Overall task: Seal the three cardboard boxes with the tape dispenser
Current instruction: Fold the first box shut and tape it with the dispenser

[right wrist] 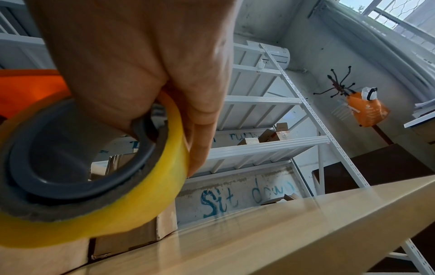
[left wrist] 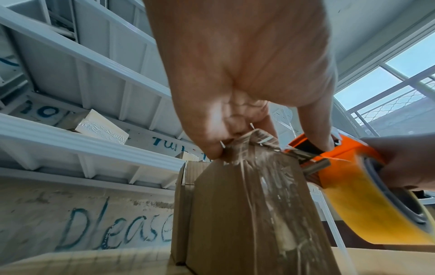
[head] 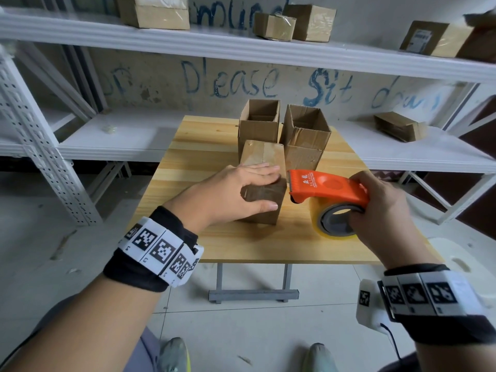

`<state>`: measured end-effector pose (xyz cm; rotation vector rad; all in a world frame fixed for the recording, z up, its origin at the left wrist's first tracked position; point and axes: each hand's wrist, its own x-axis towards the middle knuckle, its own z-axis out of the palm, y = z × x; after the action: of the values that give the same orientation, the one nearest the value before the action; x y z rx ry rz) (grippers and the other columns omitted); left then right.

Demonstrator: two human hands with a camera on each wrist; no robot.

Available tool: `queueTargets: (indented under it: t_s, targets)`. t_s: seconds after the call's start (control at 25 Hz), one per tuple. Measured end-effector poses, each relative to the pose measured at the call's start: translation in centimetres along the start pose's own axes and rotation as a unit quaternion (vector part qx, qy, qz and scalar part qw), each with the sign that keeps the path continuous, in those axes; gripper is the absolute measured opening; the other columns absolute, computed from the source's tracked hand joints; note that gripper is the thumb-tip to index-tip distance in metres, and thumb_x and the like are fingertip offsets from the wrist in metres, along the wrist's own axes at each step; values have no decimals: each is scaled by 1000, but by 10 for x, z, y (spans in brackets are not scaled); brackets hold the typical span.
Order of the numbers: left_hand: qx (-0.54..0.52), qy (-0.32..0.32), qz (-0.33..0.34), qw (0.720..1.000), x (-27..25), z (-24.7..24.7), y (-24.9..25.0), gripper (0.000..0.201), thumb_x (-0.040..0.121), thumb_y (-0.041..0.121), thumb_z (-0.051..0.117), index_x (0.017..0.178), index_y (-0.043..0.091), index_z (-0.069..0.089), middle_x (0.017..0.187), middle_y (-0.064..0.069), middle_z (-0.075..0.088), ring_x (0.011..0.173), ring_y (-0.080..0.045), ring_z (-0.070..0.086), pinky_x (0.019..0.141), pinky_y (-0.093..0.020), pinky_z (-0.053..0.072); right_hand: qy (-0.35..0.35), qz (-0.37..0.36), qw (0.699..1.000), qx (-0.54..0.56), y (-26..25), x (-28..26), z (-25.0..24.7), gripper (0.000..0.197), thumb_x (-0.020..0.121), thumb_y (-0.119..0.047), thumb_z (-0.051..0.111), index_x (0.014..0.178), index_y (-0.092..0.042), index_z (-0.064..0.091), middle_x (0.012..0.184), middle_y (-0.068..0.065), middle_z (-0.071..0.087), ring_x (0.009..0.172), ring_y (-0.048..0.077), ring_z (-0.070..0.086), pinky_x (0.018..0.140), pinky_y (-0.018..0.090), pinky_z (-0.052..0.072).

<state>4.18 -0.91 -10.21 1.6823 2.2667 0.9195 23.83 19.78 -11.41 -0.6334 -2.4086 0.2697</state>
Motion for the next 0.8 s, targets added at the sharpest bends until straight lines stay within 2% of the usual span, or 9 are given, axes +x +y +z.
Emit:
queueTargets:
  t_s: [0.16,0.32,0.48,0.6,0.68,0.8]
  targets:
    - [1,0,4,1000,2,-1,-1,65,86,42,76,146,31,52,155,26,39,142,19,23,126,-26,15,-9,29,1000,0,6,2,-2,44,57,13,66,94,-10,60,72,6,54,64,23,44,56,15,28]
    - [-4,2,10,1000,1,-2,0,63,84,42,78,143,33,56,153,27,41,140,21,24,125,-22,15,-19,57,998,9,9,-2,-4,41,59,14,67,93,-8,59,72,4,54,66,22,45,57,14,31]
    - [-4,5,6,1000,0,-3,-1,65,84,41,78,144,34,55,153,29,41,140,22,24,122,-14,14,-37,105,994,23,16,-3,-10,38,64,11,66,92,-13,58,72,1,55,65,18,49,53,18,31]
    - [-3,5,1,1000,-2,-3,-1,66,83,44,78,144,36,54,152,32,40,139,24,23,121,-16,14,-54,150,987,17,25,-5,-15,35,69,10,64,96,-13,60,77,7,58,64,17,50,51,22,32]
    - [-10,5,-4,1000,-2,-2,-1,66,82,46,78,143,37,55,151,33,40,139,23,23,123,-19,15,-62,147,987,16,26,-7,-12,36,69,12,63,97,-10,60,75,4,55,63,13,48,51,23,34]
    - [-12,4,-7,1000,-1,-2,-2,65,82,46,78,142,38,55,151,34,40,139,23,23,123,-21,16,-56,148,987,10,26,-6,-13,36,69,11,64,98,-10,59,76,7,57,64,18,49,51,22,34]
